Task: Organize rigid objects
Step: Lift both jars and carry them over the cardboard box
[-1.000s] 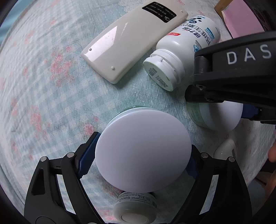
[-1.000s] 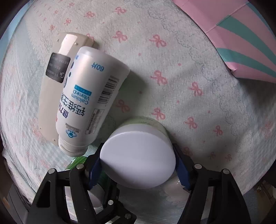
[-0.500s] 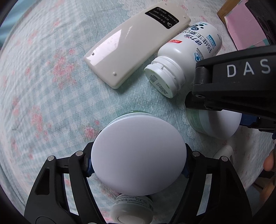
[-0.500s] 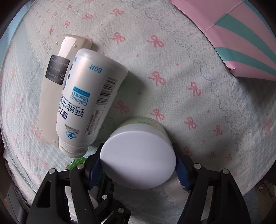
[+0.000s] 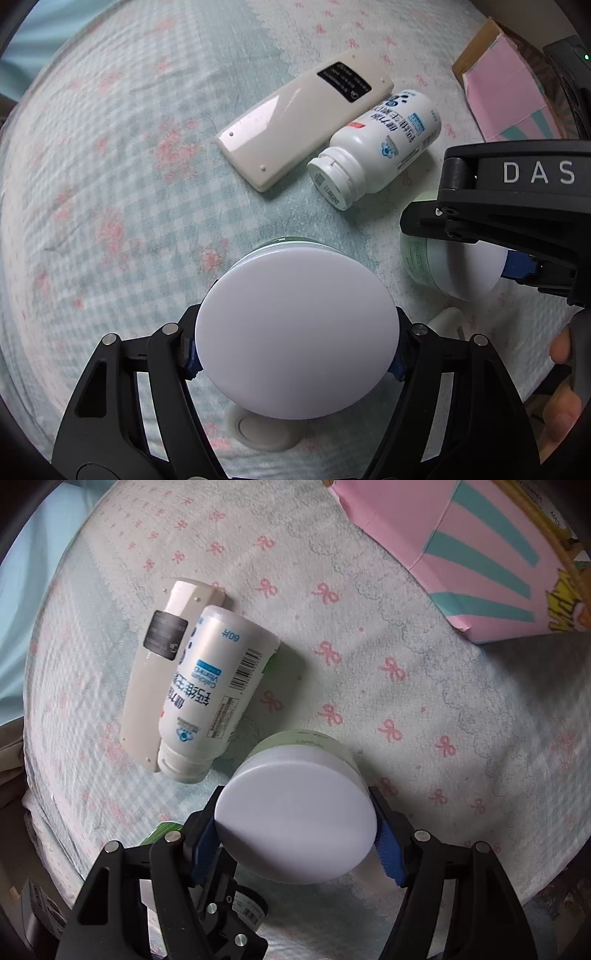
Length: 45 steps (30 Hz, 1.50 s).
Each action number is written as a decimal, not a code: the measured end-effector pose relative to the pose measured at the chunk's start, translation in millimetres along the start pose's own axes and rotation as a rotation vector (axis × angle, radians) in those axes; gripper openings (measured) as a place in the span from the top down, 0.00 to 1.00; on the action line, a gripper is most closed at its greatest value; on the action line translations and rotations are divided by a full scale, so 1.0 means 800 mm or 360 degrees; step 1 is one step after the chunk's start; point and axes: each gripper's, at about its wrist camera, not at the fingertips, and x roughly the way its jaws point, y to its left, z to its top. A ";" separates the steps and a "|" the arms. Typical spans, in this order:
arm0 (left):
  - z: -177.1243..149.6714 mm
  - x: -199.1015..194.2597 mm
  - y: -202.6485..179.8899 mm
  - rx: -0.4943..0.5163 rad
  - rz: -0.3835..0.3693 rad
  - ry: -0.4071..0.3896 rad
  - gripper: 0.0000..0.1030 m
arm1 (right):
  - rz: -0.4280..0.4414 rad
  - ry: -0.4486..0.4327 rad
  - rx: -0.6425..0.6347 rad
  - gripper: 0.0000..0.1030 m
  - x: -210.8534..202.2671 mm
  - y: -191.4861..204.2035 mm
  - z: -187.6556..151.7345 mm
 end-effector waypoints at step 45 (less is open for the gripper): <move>0.187 -0.149 -0.403 0.0337 -0.0165 -0.0174 0.33 | 0.0054 -0.0186 -0.0245 0.34 -0.324 -0.286 0.251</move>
